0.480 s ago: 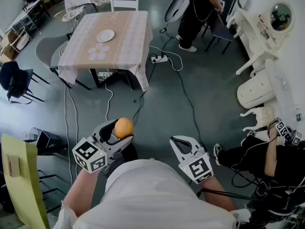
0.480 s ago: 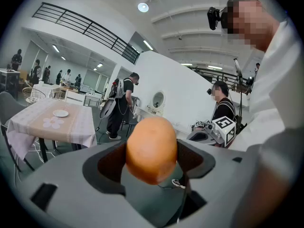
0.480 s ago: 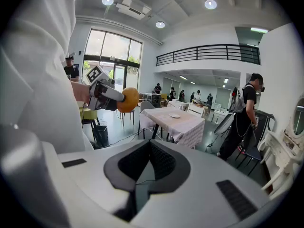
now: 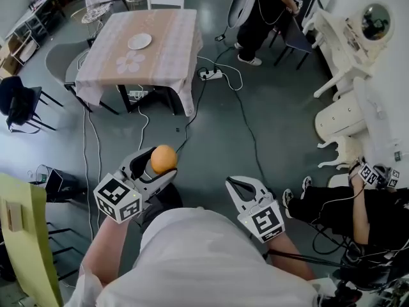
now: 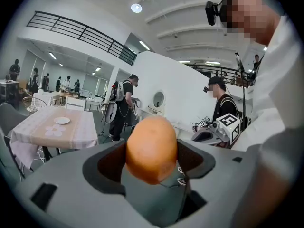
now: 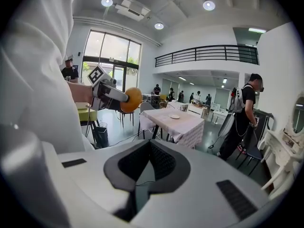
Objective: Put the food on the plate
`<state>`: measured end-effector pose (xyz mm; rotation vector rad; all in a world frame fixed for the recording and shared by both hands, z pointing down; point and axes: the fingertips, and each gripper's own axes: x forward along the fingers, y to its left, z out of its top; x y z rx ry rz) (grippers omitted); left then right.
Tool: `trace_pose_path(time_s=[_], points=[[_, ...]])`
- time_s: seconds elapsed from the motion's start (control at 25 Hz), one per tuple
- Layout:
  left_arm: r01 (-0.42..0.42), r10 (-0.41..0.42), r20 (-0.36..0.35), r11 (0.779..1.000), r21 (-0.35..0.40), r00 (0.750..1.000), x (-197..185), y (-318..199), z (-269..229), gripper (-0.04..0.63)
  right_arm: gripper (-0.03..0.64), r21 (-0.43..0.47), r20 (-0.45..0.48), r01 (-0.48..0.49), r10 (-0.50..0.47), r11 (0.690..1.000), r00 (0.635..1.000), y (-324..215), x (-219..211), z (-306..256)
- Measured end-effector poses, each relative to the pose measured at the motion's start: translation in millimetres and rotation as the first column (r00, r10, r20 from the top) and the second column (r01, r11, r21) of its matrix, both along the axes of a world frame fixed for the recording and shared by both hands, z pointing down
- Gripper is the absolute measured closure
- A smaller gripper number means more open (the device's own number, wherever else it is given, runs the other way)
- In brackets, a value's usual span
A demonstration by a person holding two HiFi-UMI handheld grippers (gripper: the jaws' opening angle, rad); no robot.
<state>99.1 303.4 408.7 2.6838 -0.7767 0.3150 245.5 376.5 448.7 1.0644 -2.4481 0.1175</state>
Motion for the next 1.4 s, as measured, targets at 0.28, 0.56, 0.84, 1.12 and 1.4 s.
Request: trace_pose_path(time_s=[0.28, 0.56, 0.84, 1.12, 1.4], points=[[0.022, -0.022, -0.010, 1.000, 0.002, 1.000, 3.4, 18.4, -4.9, 0.249, 0.604, -0.001, 0.005, 0.058, -0.058, 0.998, 0.998, 8.7, -7.1, 2.1], [0.063, -0.062, 0.012, 0.998, -0.026, 0.998, -18.7, 5.8, 7.2, 0.249, 0.603, -0.019, 0.028, 0.079, -0.078, 0.997, 0.997, -12.2, -23.0, 8.8], [0.051, -0.051, 0.042, 0.999, -0.010, 0.998, -67.4, -87.1, 21.1, 0.249, 0.550, -0.013, 0.025, 0.041, -0.041, 0.999, 0.999, -113.8, -71.7, 15.7], [0.029, -0.029, 0.139, 1.000, 0.005, 0.990, -146.0, -198.4, 29.2, 0.249, 0.508, -0.024, 0.003, 0.058, -0.058, 0.998, 0.998, -234.7, -161.5, 0.0], [-0.028, 0.007, 0.254, 0.997, 0.077, 0.967, -211.7, -306.3, 34.1, 0.249, 0.508, -0.005, -0.002, 0.041, -0.041, 0.999, 0.999, -325.5, -233.0, -14.5]])
